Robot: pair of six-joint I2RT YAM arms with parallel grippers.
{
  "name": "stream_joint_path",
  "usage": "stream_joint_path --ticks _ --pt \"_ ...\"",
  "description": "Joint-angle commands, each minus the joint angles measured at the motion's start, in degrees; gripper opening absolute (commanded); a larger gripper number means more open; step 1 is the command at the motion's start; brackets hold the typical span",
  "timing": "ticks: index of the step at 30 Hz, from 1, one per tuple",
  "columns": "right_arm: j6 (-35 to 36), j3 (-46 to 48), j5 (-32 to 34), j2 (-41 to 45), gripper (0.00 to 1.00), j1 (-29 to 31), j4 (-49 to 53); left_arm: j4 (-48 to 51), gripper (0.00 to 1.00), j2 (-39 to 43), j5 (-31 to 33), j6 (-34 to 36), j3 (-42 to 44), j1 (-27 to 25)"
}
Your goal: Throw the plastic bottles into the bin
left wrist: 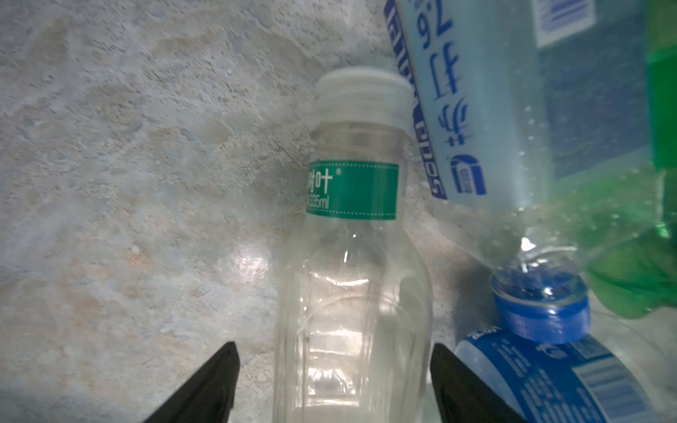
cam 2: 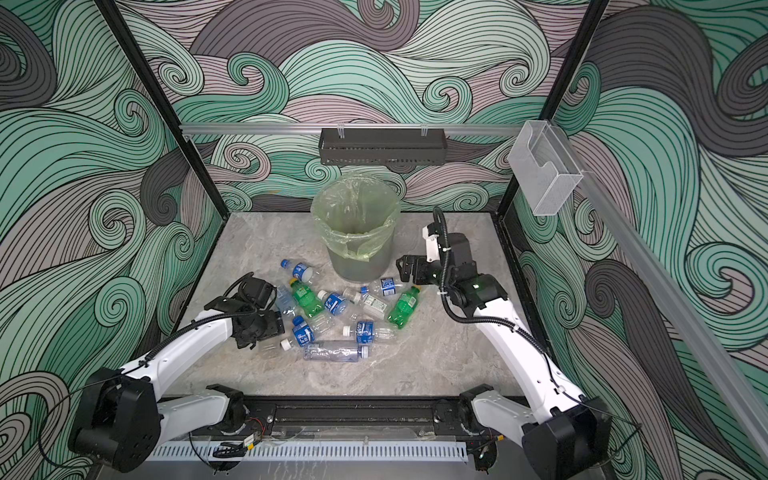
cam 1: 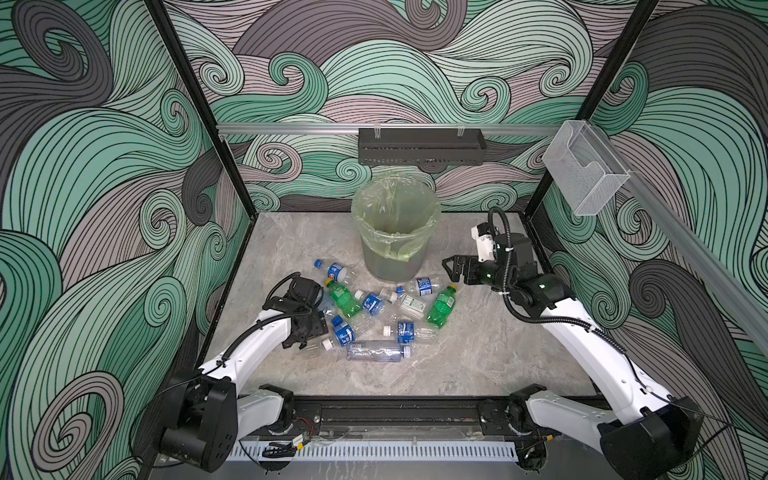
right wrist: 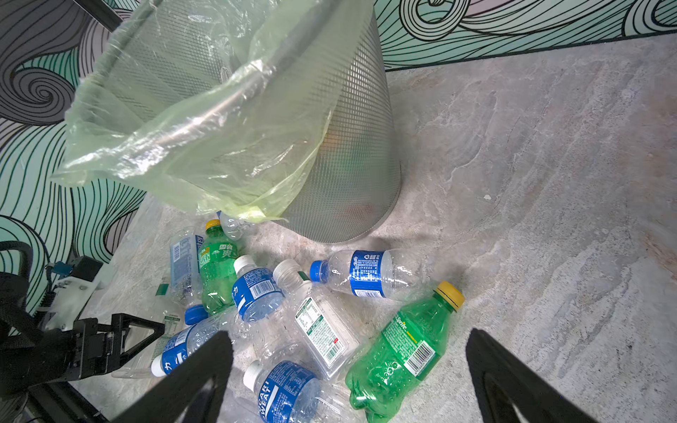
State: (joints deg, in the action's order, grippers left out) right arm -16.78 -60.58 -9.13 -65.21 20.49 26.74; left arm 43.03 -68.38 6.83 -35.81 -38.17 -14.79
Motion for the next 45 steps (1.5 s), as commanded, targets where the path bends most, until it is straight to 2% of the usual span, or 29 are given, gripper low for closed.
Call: stream_joint_path --ticks 1,8,20,26,29,33,36,40,41,42,44,45 --pt "-0.36 1.27 1.03 -0.27 0.99 -0.28 -0.81 -2.12 0.8 -1.45 -1.13 -1.32 0.71 0.23" --pt "-0.52 2.72 2.07 0.45 0.99 -0.36 -0.68 -2.58 0.6 -2.25 -0.16 -1.8 1.17 0.25" --pt "-0.58 3.67 3.76 -0.4 0.99 -0.37 0.84 0.04 0.56 4.15 4.52 -3.32 0.3 0.29" --pt "-1.67 6.35 4.29 0.29 0.99 -0.36 1.62 5.27 0.56 7.93 7.08 0.07 -6.28 0.3" --pt "-2.17 8.1 4.68 0.85 0.99 -0.36 1.58 4.41 0.56 8.78 4.31 4.68 -12.03 0.2" --pt "-2.73 9.38 5.63 0.75 0.99 -0.38 2.22 -2.98 0.56 7.13 -1.92 10.98 -21.15 0.2" --pt "-3.49 9.99 5.63 0.81 0.99 -0.36 2.19 -4.58 0.56 0.11 -6.93 14.06 -34.34 0.2" --pt "-4.83 11.06 5.54 1.17 0.99 -0.36 1.49 -6.21 0.54 -15.56 -16.91 13.96 -57.19 -0.63" --pt "-5.21 11.35 5.48 1.22 0.99 -0.36 1.35 -6.34 0.57 -18.98 -18.45 13.11 -62.42 -0.97" --pt "-5.67 11.65 5.42 1.2 0.99 -0.35 1.38 -5.8 0.7 -22.44 -20.26 12.61 -68.52 -1.4" --pt "-6.01 11.47 4.95 0.9 0.99 -0.28 2.22 -2.89 0.85 -28.56 -24.29 12.61 -79.41 -2.1" --pt "-5.82 11.32 4.25 0.92 0.99 -0.28 3.01 -2.07 0.87 -30.14 -25.97 12.59 -82.41 -2.41"
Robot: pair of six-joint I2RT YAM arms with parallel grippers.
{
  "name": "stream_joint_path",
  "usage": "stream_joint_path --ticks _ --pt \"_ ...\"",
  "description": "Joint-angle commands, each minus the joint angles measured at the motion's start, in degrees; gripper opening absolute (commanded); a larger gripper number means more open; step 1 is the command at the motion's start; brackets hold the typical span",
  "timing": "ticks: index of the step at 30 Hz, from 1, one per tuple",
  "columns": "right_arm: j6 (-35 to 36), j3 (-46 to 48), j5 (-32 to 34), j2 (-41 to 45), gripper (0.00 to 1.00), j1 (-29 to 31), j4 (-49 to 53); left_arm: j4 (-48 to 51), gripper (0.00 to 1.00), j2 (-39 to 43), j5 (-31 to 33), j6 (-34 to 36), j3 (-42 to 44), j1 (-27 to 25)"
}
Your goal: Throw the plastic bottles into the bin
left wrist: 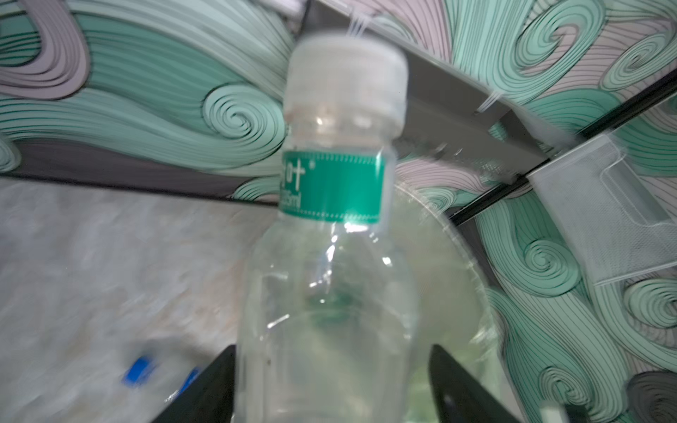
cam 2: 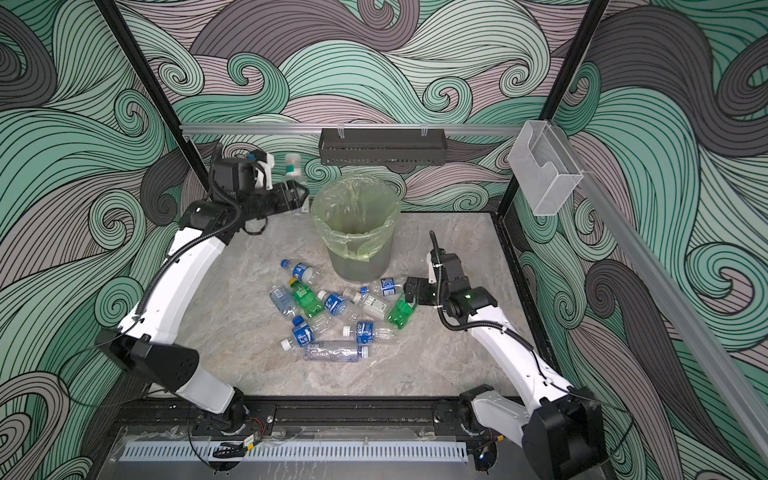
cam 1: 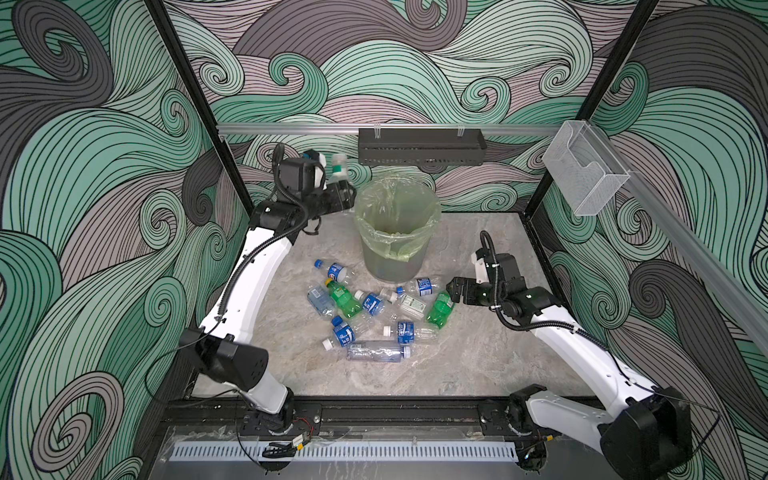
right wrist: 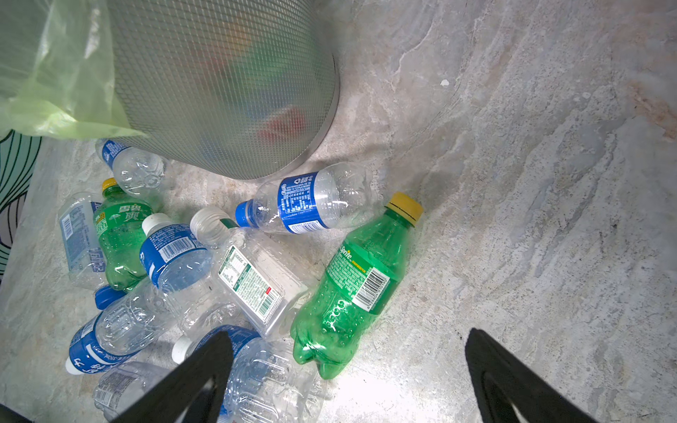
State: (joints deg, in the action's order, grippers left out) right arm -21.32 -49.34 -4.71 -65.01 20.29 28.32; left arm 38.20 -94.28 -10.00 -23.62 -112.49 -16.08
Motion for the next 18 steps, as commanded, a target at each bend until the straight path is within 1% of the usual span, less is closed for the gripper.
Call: stream_joint_path --ticks 1,3,5,8,12,18 --pt "-1.12 0.11 -0.52 0.84 0.99 -0.08 1.91 2.36 0.88 -4.66 -10.69 0.27 -8.65 -1.32" --pt "-1.1 1.11 -0.18 1.29 0.99 -0.08 1.95 -0.11 0.88 -2.95 -12.23 -0.11 -4.99 -1.39" --pt "-1.2 1.85 0.4 1.18 0.99 -0.08 1.84 -1.92 0.89 0.45 -10.83 0.39 0.83 -1.28" --pt "-1.25 1.73 0.32 -0.37 0.99 -0.03 2.31 -1.66 0.9 6.88 -6.47 2.08 9.51 -1.0" --pt "-1.69 0.84 -0.76 -3.36 0.99 0.0 1.85 1.33 0.91 16.37 -0.63 4.4 19.85 0.15" --pt "-4.95 0.29 -2.45 -7.63 0.95 0.08 0.34 4.7 0.94 27.71 7.74 6.02 34.07 1.65"
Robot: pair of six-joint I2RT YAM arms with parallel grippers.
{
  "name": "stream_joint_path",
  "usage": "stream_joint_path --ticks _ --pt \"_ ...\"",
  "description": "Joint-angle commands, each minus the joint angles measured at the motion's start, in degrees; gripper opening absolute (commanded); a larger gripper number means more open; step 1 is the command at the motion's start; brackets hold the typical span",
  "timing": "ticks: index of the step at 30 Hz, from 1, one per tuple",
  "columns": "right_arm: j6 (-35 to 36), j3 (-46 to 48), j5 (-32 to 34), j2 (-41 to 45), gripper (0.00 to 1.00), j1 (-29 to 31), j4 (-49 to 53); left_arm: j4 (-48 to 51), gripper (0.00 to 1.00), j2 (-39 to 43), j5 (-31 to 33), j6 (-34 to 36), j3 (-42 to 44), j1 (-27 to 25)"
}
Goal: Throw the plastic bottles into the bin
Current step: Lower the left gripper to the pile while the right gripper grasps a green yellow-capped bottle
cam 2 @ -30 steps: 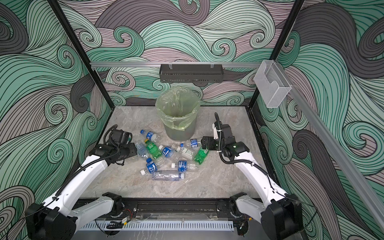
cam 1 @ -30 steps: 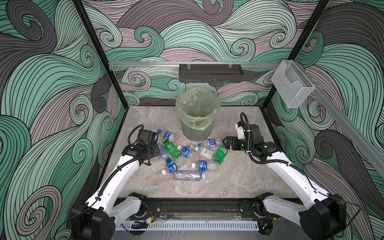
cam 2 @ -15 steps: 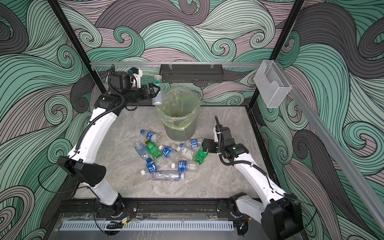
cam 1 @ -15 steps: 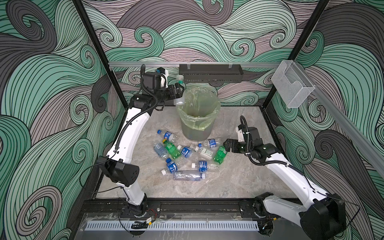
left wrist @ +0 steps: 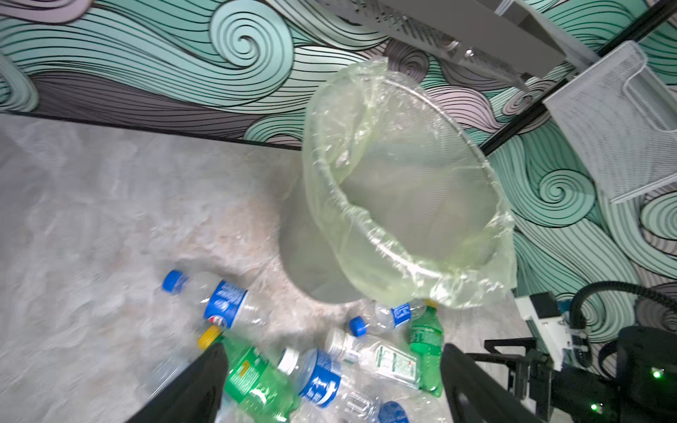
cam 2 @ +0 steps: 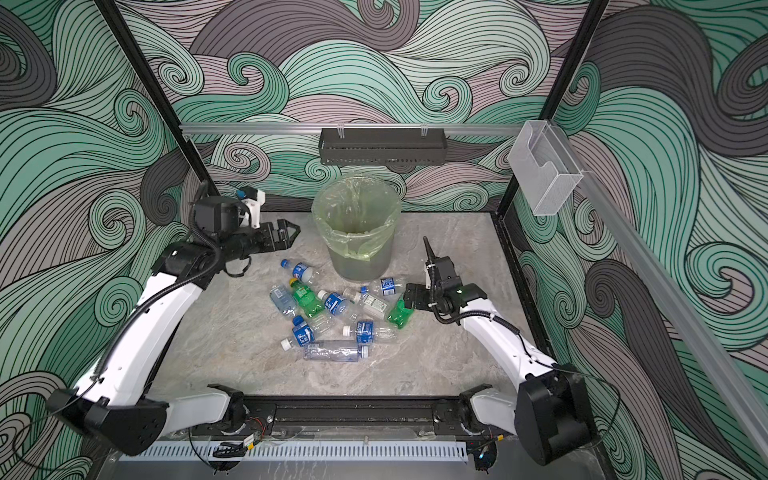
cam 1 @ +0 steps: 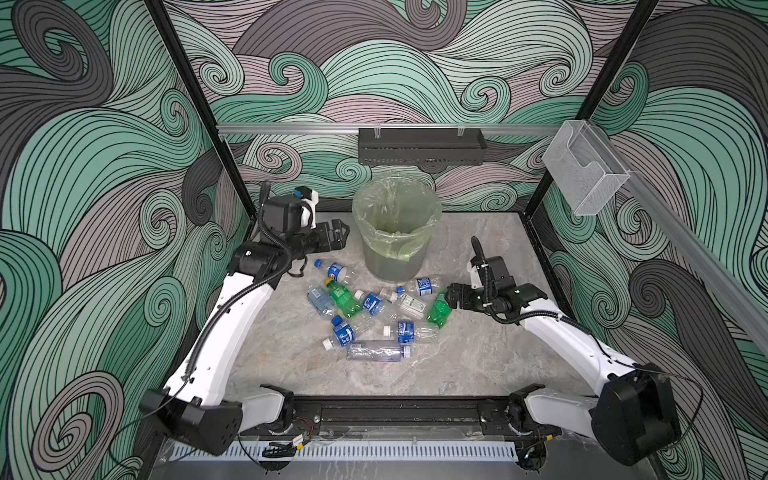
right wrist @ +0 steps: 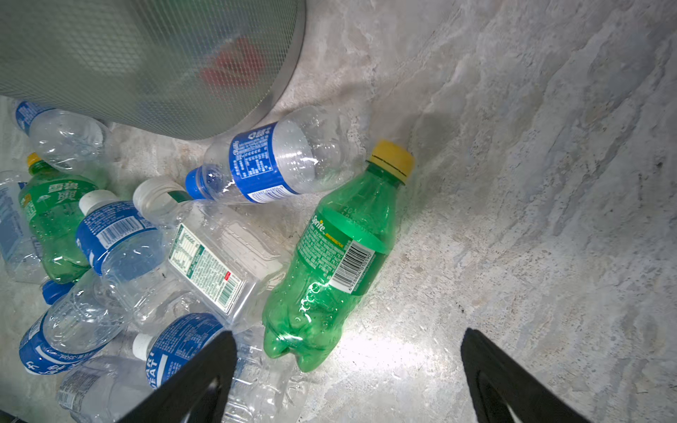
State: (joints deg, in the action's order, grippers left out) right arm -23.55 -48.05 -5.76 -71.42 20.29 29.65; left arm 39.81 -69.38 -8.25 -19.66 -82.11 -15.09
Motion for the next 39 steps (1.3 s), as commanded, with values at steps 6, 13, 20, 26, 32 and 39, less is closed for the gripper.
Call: stream_joint_path --ticks 6,13,20,26,32,39 --pt "-4.34 -1.32 -3.12 -5.39 0.91 1.44 -3.04 5.83 0.94 9.33 10.56 1.34 13.69 1.21" --pt "-7.91 -0.73 -1.97 -10.22 0.84 2.4 -6.11 5.5 0.94 14.02 12.64 -1.32 20.93 1.29" --pt "-8.7 -0.99 -1.27 -15.32 0.81 3.35 -8.72 5.41 0.94 14.46 13.33 -0.84 22.78 1.38" --pt "-9.58 -0.97 -1.27 -18.77 0.75 3.44 -11.44 5.45 0.94 14.52 14.39 -0.96 23.7 1.38" --pt "-8.85 -1.4 1.42 -19.5 0.6 3.68 -9.63 5.46 0.94 14.98 16.13 -0.92 24.76 1.39" --pt "-6.32 -0.99 5.94 -14.98 0.56 3.88 -5.72 4.02 0.95 14.29 16.95 -2.22 27.18 1.38"
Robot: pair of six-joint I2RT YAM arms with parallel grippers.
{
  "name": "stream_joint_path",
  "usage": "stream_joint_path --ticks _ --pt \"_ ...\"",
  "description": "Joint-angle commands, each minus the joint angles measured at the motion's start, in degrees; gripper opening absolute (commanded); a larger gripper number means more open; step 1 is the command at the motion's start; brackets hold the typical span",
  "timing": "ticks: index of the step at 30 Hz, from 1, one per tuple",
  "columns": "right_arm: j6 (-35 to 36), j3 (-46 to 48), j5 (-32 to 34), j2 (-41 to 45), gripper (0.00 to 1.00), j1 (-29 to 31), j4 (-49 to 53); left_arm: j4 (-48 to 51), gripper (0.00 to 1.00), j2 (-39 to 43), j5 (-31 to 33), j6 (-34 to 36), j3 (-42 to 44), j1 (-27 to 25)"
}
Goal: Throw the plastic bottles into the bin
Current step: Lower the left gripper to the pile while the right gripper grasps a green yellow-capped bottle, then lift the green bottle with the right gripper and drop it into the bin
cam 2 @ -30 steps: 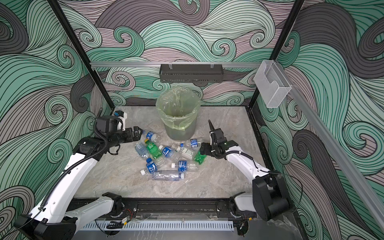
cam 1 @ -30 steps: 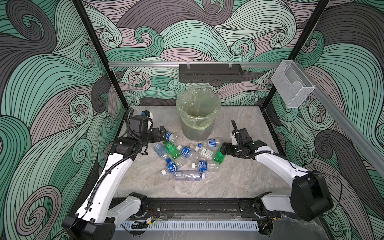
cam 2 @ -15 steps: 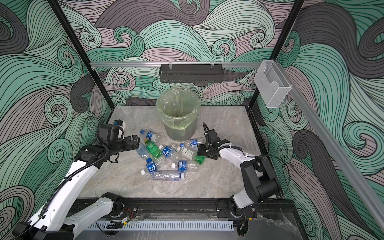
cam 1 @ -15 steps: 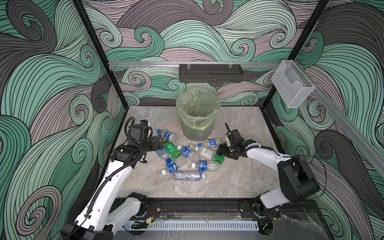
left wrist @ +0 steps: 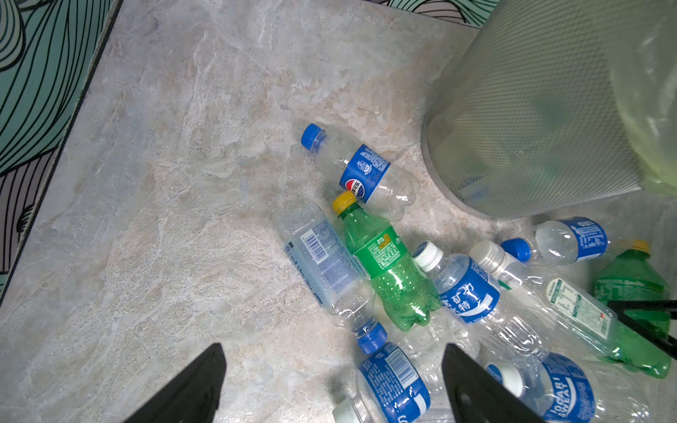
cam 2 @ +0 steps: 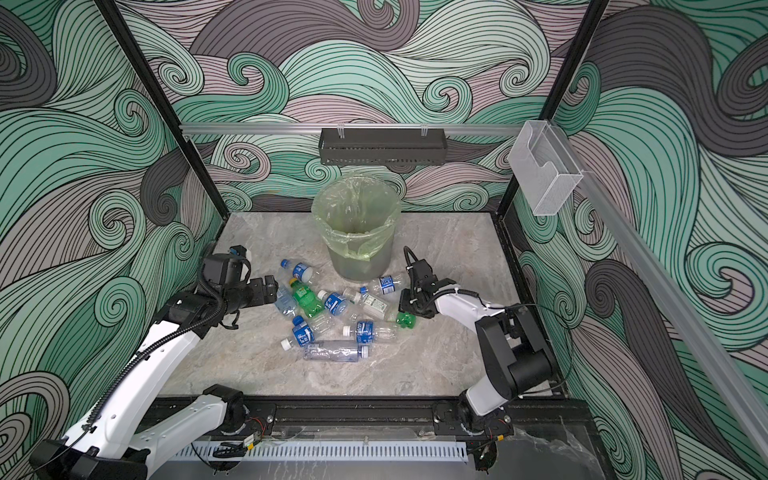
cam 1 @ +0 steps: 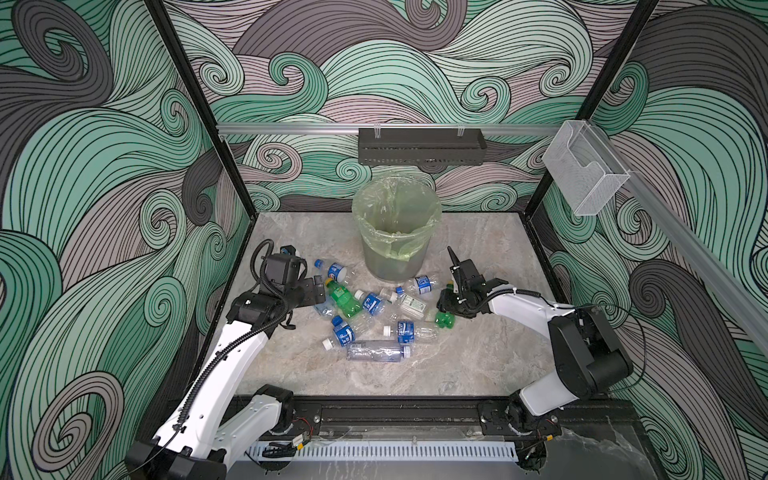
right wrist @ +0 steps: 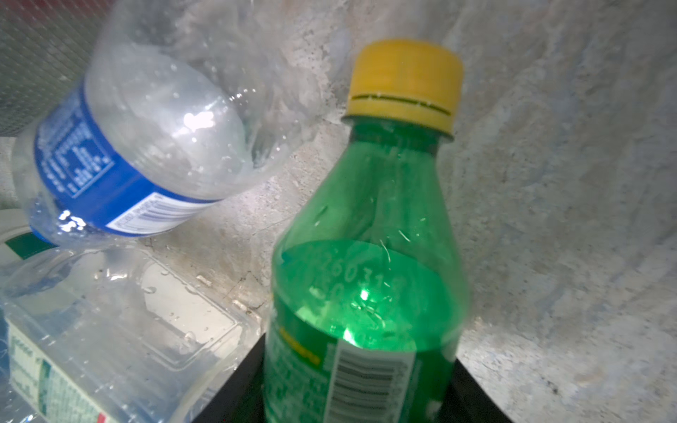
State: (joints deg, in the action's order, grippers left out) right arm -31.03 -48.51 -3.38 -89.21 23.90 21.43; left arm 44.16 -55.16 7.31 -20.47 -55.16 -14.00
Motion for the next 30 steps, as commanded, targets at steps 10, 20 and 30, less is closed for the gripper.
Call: stream_joint_path --ticks 10,20,30 --pt "5.64 -0.86 3.46 11.65 0.51 0.24 5.22 -1.71 0.95 -1.09 3.21 -3.29 1.55 0.38" --pt "6.5 -5.77 0.44 18.48 0.49 0.25 8.36 -2.07 0.95 -1.45 4.54 -4.84 2.05 0.46" --pt "7.86 -25.16 -9.34 17.34 0.43 1.1 13.68 -2.37 0.95 -1.53 5.34 -5.62 2.26 0.46"
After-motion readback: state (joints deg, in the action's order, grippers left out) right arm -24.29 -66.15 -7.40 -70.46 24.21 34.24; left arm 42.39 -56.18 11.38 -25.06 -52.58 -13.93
